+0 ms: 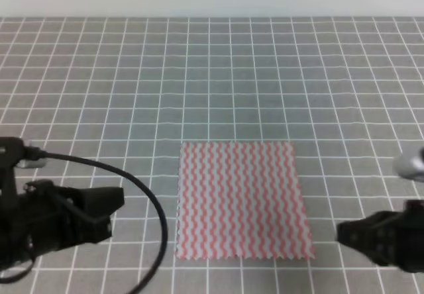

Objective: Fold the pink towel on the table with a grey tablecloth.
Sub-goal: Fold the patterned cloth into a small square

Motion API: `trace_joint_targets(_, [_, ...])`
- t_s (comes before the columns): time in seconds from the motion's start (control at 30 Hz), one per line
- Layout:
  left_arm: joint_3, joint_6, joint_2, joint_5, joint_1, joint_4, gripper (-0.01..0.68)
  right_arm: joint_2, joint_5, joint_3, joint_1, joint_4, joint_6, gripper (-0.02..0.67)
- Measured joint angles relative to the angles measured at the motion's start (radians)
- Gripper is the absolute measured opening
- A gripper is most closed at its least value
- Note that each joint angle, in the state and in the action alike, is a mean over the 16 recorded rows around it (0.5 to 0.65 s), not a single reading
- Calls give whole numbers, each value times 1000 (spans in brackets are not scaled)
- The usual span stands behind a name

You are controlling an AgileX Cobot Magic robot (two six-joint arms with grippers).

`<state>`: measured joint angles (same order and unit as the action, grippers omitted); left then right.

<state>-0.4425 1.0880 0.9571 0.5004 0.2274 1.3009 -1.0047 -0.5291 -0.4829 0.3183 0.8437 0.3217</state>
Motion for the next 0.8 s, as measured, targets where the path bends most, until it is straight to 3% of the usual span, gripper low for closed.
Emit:
trace_joint_targets(0.3, [0, 33, 17, -42, 81, 33, -1, -223, 120, -42, 163, 39, -11, 15])
trace_joint_targets(0.8, [0, 61, 18, -52, 91, 32, -1, -415, 186, -48, 170, 155, -9, 241])
